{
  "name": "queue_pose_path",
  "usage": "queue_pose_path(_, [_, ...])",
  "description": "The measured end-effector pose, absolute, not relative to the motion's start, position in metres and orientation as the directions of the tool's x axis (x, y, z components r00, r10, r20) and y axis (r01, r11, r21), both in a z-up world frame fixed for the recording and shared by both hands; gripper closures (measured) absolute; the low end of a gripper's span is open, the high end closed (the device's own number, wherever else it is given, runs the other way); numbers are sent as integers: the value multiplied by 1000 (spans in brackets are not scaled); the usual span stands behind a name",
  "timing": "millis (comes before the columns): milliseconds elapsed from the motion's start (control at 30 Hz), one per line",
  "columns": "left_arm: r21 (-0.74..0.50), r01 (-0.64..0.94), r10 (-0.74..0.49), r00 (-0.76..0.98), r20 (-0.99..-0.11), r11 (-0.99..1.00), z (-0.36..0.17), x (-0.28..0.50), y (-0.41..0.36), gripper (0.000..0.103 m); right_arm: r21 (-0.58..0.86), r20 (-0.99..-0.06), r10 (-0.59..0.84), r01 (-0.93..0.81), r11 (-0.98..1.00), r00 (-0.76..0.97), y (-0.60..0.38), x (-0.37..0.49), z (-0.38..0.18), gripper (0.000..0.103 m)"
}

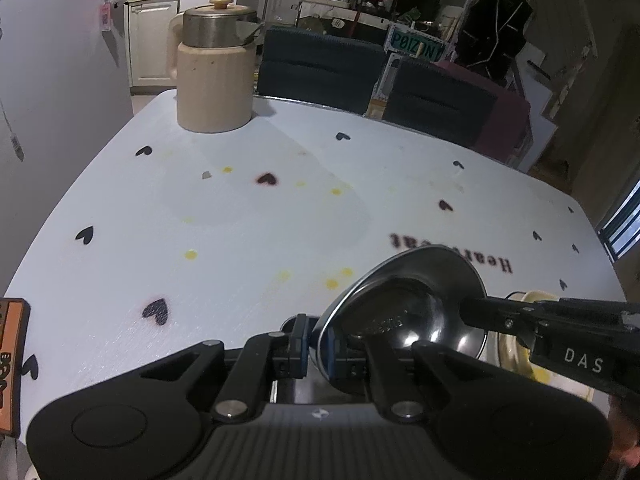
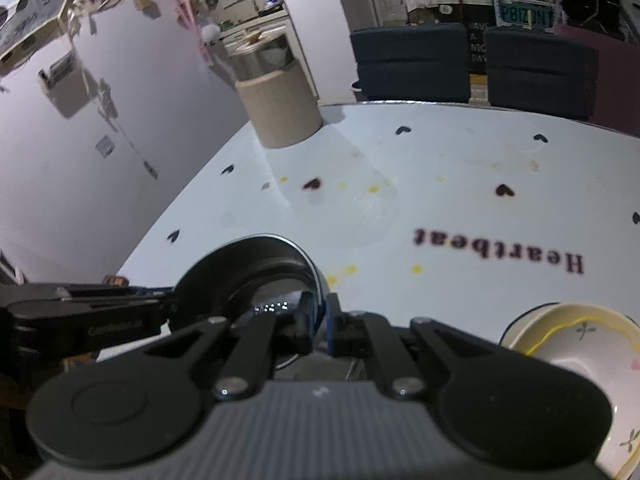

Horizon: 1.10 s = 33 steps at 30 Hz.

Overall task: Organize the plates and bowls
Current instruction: 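Lift the steel oval bowl with both grippers and carry it over the tray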

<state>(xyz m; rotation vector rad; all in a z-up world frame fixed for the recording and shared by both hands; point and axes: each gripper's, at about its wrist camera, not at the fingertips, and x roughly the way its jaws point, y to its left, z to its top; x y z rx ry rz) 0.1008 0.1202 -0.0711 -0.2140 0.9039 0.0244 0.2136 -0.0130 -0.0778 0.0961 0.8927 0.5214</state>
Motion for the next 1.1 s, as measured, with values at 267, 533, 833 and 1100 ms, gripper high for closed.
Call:
queue_pose_path(267, [-136, -93, -61, 558, -828, 986, -95, 101, 118, 94, 263, -752, 458, -422, 868, 473, 1, 218, -86, 96])
queue_pose_path(533, [-88, -46, -54, 495, -867, 995, -119, 106, 109, 94, 226, -801, 410, -414, 882, 436, 11, 222, -101, 97])
queue_pose_path(833, [-54, 6, -51, 444, -894, 999, -133, 111, 102, 93, 203, -844, 368, -403, 892, 391, 17, 232, -119, 98])
queue_pose_path(1100, [-58, 17, -60, 418, -906, 998, -139, 113, 104, 93, 202, -855, 366, -415, 887, 367, 25, 237, -129, 98])
